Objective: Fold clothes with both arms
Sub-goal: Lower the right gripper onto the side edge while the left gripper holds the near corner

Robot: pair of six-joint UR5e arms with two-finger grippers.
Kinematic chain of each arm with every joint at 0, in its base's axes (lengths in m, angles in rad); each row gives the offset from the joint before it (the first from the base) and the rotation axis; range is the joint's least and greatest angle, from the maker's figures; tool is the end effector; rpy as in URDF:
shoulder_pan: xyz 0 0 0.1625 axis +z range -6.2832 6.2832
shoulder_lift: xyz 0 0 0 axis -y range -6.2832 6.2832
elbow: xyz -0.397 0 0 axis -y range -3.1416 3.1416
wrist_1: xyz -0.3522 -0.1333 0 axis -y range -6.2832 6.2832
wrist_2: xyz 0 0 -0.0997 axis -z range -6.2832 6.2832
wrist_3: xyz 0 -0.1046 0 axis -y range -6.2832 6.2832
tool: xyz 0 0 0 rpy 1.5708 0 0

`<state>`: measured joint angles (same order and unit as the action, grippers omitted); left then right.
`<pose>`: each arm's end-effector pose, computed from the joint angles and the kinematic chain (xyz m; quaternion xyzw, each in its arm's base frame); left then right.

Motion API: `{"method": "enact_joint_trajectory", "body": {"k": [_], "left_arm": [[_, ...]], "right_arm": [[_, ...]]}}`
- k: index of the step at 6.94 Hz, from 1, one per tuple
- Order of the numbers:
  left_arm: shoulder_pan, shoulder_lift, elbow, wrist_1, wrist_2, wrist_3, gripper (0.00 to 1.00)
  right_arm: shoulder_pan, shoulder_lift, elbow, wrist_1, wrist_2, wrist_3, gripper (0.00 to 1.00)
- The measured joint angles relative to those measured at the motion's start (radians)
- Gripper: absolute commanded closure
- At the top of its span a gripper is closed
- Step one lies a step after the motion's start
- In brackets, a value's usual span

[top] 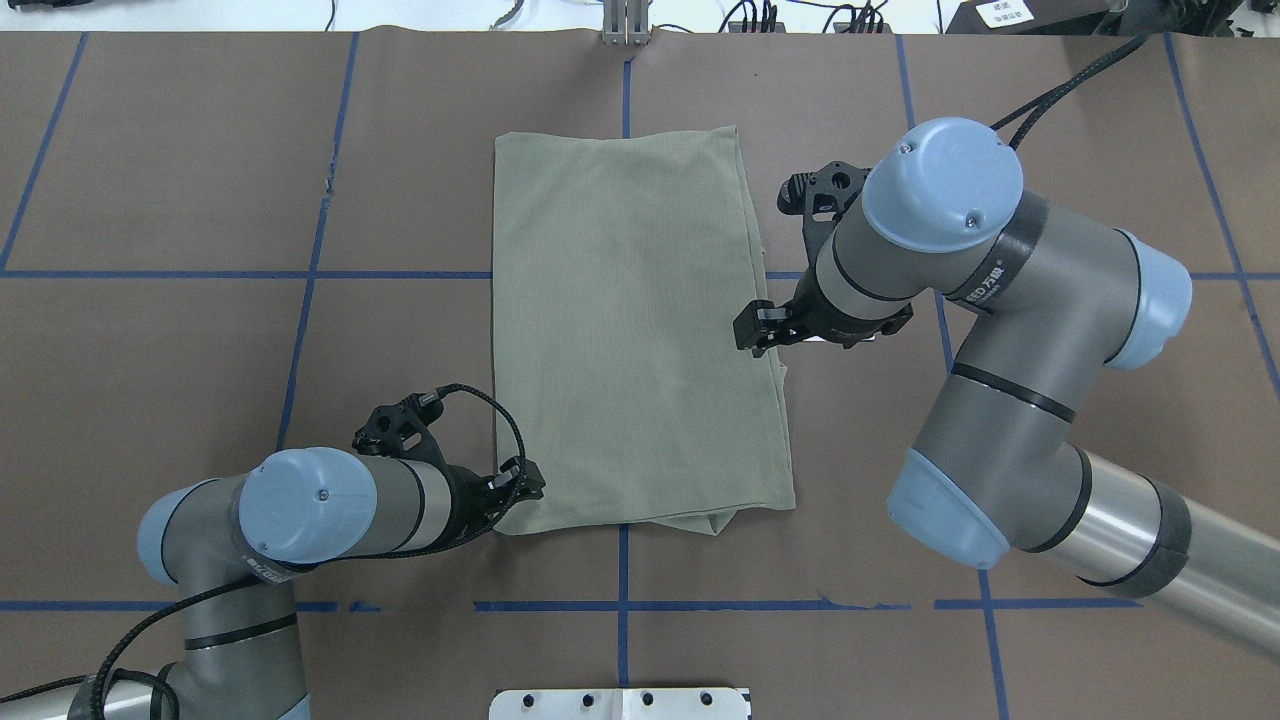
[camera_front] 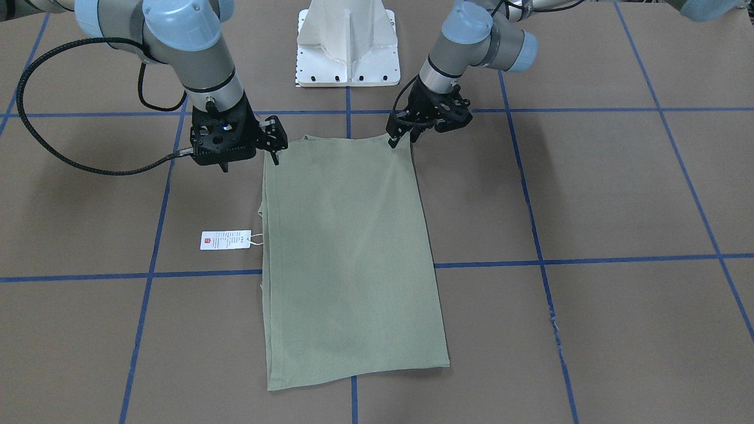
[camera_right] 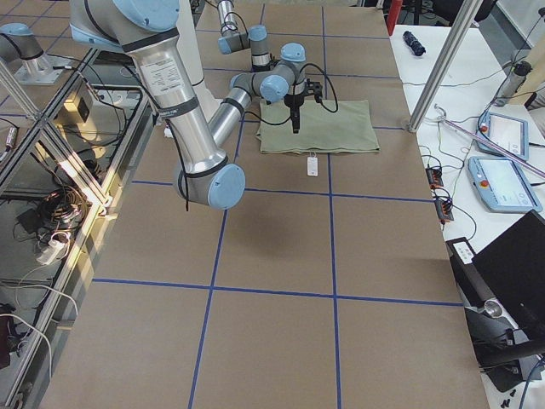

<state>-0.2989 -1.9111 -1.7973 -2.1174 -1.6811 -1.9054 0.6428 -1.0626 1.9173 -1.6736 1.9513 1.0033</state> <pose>0.5059 -0.2833 0.3041 -0.0562 0.5267 -0.2364 0.8146 -0.3944 -0.4134 0.2465 0.0604 -0.3966 -0.0350 0.9153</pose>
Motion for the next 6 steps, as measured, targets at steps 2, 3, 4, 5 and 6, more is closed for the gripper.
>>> {"method": "enact_joint_trajectory", "body": {"k": [2,3,4,5,6], "left_arm": [[0.005,-0.003,0.004,0.000,0.000,0.000,0.85],[0.005,-0.006,0.004,0.000,0.000,0.000,1.00],[0.007,-0.009,0.001,0.005,0.000,0.000,1.00],[0.010,-0.012,-0.003,0.017,0.003,0.001,1.00],[0.013,-0.015,-0.009,0.030,0.005,0.004,1.00]], "right_arm": [[0.000,-0.002,-0.001,0.000,-0.001,0.000,0.00],[0.000,-0.005,-0.001,0.000,-0.001,0.000,0.00],[0.000,-0.006,-0.001,0.000,0.000,0.000,0.00],[0.000,-0.009,-0.001,0.001,0.000,0.000,0.00],[-0.001,-0.011,0.001,0.000,0.000,0.002,0.00]]}}
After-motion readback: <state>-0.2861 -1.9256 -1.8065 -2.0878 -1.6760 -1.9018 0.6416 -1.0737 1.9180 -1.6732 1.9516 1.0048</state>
